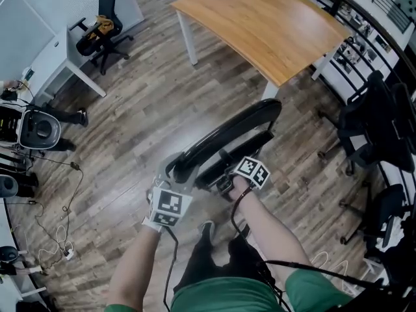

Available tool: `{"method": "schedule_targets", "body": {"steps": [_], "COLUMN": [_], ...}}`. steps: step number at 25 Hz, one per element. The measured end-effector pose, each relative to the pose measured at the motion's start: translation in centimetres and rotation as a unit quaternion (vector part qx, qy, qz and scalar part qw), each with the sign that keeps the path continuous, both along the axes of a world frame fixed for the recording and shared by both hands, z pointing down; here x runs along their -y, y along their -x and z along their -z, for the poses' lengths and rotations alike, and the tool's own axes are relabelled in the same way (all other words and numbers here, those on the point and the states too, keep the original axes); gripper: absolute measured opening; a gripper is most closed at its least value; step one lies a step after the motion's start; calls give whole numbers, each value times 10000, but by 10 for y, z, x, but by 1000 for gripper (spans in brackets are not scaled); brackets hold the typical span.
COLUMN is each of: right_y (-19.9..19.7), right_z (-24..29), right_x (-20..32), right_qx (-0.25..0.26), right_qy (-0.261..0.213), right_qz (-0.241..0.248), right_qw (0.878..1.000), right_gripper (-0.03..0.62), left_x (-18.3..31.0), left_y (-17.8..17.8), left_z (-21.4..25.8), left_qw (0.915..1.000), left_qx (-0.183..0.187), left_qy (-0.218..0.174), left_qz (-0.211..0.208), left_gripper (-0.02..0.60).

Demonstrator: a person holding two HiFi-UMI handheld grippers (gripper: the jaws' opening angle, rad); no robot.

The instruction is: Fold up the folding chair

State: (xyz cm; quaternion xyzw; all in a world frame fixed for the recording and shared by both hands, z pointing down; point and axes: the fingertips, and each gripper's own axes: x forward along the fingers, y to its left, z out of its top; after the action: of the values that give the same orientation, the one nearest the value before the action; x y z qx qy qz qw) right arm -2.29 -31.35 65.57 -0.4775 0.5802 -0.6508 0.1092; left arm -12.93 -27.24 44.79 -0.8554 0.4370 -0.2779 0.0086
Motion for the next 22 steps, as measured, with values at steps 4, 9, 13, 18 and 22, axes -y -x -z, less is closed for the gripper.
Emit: {"method": "schedule_targets", "body": {"steps": [4,9,13,18,22], "right_y": [16,28,15,5,-24], "right_z": [-2,-3,0,42,104], "right_x": [20,32,23,-17,-41], "right_qx": [-249,-276,-642,-675,-332], "right_qy": [-116,-484,-503,-735,-1162], "right_qz": [408,808,684,938,556], "right_qw": [9988,9952,9943,9906,9911], "right_gripper": [298,298,298,298,298], "left_x": [23,45,56,68,69], "left_y": [15,30,40,55,60], "left_z": [-2,-7,-8,-8,-10], "left_qw": [9999,9999,9998,9997,9997], "left_qx": [-63,-85,-152,-178,-218], "left_qy": [26,6,9,69,93], "left_qz": [93,106,117,120,104], "left_gripper": [195,196,196,196,196]}}
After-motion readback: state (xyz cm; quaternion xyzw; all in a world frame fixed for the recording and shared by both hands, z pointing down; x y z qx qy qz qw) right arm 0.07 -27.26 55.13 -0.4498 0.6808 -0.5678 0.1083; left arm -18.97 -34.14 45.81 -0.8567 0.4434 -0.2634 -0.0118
